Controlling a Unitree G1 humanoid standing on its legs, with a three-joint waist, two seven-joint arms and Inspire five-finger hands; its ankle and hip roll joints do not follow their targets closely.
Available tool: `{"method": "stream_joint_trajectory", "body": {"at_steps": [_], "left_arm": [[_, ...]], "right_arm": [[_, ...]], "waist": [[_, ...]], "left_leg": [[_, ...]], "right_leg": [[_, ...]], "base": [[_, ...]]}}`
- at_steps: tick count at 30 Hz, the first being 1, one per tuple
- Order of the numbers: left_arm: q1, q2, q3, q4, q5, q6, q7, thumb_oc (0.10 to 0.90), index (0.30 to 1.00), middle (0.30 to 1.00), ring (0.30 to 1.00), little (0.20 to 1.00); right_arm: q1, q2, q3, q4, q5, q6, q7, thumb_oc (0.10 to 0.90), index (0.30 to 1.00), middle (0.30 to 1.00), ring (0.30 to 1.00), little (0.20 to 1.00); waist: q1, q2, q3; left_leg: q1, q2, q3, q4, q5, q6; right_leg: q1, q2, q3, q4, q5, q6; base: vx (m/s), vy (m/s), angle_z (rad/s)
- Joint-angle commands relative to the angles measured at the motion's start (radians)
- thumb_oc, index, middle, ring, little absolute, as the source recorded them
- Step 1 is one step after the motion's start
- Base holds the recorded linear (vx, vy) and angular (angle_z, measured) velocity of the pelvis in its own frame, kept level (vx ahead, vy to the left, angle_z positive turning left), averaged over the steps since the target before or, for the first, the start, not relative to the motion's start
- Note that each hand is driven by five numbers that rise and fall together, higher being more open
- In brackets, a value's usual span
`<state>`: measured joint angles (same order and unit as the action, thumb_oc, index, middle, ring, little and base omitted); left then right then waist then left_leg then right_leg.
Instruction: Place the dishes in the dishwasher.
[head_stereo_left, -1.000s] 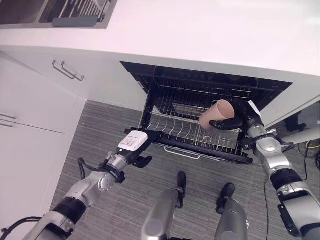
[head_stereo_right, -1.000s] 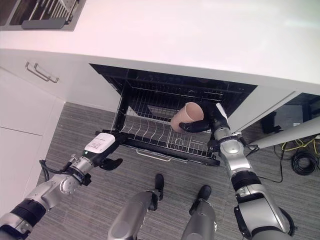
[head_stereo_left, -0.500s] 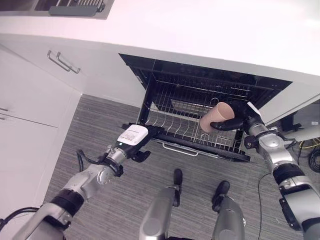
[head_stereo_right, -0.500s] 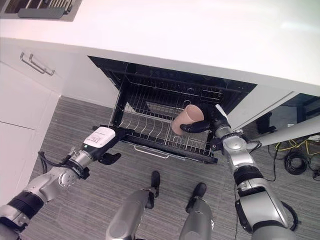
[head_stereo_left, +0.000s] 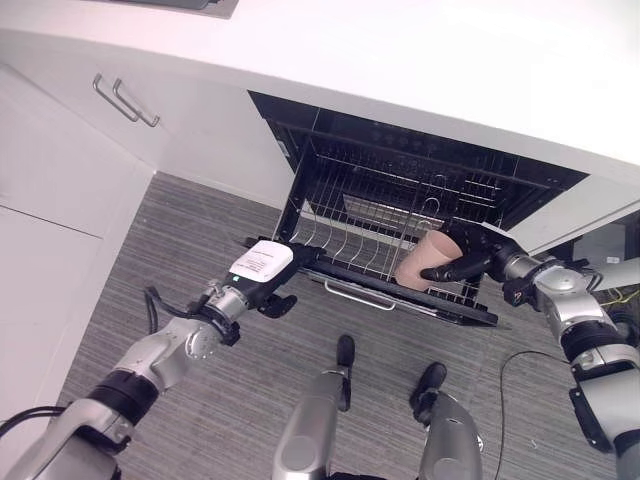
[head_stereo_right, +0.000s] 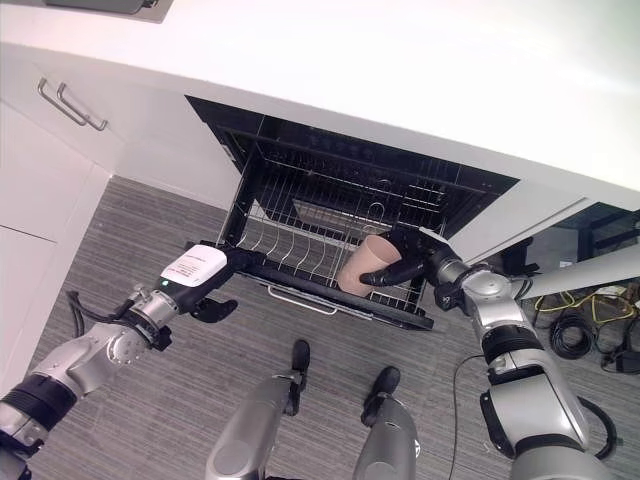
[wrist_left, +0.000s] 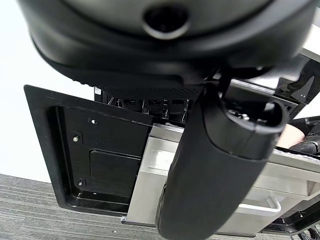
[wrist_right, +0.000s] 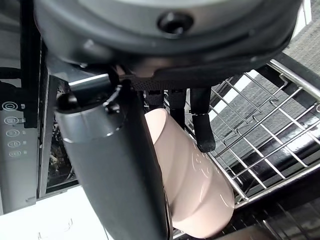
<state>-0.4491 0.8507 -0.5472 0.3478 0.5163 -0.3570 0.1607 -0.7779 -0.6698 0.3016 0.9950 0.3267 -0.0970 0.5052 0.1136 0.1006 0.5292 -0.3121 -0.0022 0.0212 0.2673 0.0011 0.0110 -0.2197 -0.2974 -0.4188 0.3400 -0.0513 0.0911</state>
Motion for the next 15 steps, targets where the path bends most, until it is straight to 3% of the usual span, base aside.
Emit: {"method": "stream_joint_trajectory", "body": {"at_steps": [1,5,9,15], "left_arm": [[-0.014,0.054,0.032,-0.039,-0.042,-0.033,0.017,0.800,0.900,0.900,0.900,0.900],[-0.014,0.044,0.029,-0.028,-0.033,-0.036,0.024,0.800,0.900,0.900,0.900,0.900],[-0.002,0.017,0.038,-0.018,-0.021,-0.024,0.025,0.800,0.900,0.900,0.900,0.900],[0.053,-0.027,0.074,-0.045,-0.003,0.006,0.025,0.800,0.900,0.900,0.900,0.900]], "right_arm": [[0.018,-0.080,0.063,0.034,-0.104,-0.014,0.032,0.800,0.900,0.900,0.900,0.900],[0.007,-0.066,0.086,-0.007,-0.051,-0.035,-0.022,0.800,0.900,0.900,0.900,0.900],[0.002,-0.030,0.053,-0.117,0.031,-0.130,-0.220,0.800,0.900,0.900,0.900,0.900],[0.039,0.004,-0.042,-0.309,-0.110,-0.282,-0.454,0.800,0.900,0.900,0.900,0.900]], "waist": [[0.000,-0.003,-0.044],[-0.003,-0.001,-0.041],[-0.017,0.005,-0.042],[-0.040,0.024,-0.048]], "left_leg": [[-0.019,0.069,0.058,0.033,-0.094,-0.081],[-0.016,0.070,0.059,0.033,-0.092,-0.082],[-0.012,0.070,0.065,0.033,-0.095,-0.083],[-0.012,0.065,0.076,0.033,-0.103,-0.078]], "right_leg": [[0.007,-0.044,0.106,-0.040,0.008,0.118],[0.009,-0.044,0.107,-0.040,0.009,0.116],[0.009,-0.044,0.119,-0.040,0.008,0.116],[-0.001,-0.043,0.145,-0.040,0.001,0.116]], "base": [[0.00,0.000,0.00],[0.00,0.000,0.00],[0.01,0.026,-0.01],[0.01,0.086,-0.03]]}}
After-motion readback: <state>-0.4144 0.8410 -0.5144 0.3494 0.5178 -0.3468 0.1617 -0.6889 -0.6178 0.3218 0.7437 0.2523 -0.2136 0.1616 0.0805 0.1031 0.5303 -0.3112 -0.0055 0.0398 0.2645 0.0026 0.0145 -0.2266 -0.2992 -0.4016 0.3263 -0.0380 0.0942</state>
